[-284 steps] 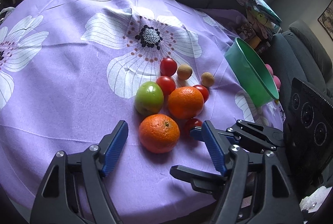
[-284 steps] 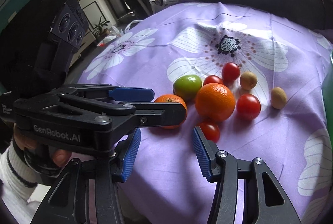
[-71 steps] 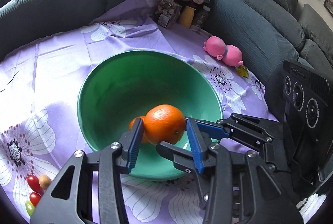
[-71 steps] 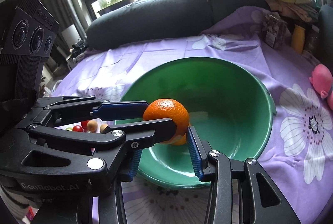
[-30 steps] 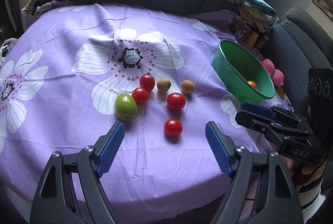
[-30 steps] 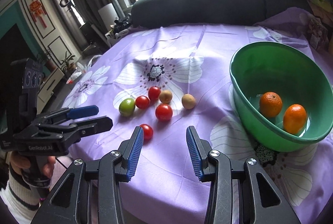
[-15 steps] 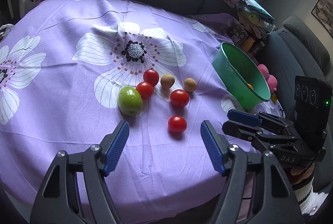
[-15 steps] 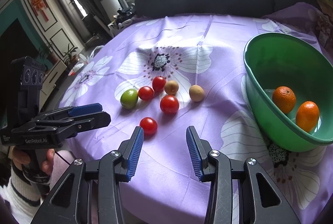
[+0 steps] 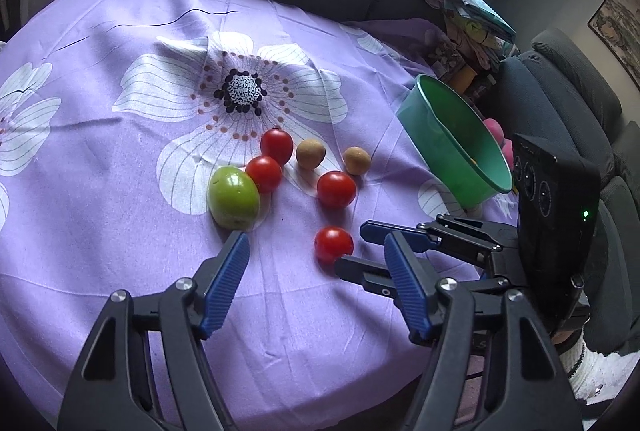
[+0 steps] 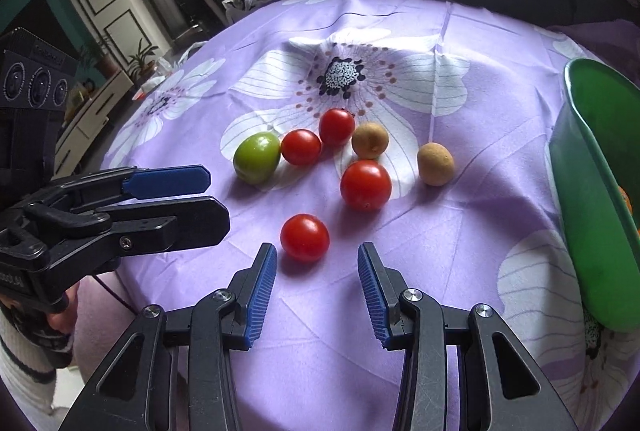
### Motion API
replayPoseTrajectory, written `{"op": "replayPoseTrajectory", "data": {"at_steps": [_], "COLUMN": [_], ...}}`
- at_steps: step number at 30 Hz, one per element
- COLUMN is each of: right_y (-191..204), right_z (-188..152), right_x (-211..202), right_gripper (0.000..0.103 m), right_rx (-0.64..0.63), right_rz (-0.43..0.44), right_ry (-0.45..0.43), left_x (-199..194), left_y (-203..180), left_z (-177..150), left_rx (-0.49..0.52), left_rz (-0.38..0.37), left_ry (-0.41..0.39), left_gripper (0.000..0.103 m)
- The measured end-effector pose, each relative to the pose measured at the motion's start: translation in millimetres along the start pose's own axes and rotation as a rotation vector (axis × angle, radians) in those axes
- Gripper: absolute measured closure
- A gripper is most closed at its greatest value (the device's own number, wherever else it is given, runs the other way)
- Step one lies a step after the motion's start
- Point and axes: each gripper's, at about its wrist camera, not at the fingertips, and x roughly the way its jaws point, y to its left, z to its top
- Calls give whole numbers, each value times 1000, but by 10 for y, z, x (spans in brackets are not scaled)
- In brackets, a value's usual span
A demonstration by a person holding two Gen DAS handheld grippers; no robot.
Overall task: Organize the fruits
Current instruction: 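Grasp a red cherry tomato with the left tool while the right tool grasps another, then carry the tomato in the left tool over the bowl while the right tool carries its tomato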
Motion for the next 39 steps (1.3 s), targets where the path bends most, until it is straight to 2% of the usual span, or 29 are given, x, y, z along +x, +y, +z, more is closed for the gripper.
{"op": "replayPoseTrajectory", "data": {"at_steps": [5,6,7,10,16,21,26,33,39], "right_y": [87,92,86,2,-218,-327,-343,-394,-422], "right_z": [61,60,59,42,-91,-160,-148,-115,-120], "right_x": [136,155,176,156,-21,-153,-180,-198,-215], "right_gripper": [60,63,74,74,74,74,74,74,74], "right_rx": [-51,-57,-61,-40,20,48,46,56,58], "right_rz": [-2,-6,-5,13,1,4,11,19,30], "right_ry": [15,21,27,17,1,-17,-19,-30,-43], "left_x": [66,95,127,245,484,789,928,910,600], "left_y": [-3,-16,-36,-96,-272,-315,-366,-320,-285], "left_z": [41,55,68,125,260,315,323,350,316], "left_rx": [18,26,36,57,106,130,179,156,125], "left_rz": [-1,2,3,0,-17,40,95,114,114], "left_ry": [11,18,23,44,62,111,121,123,80], "left_gripper": [33,34,34,44,45,49,73,72,72]}}
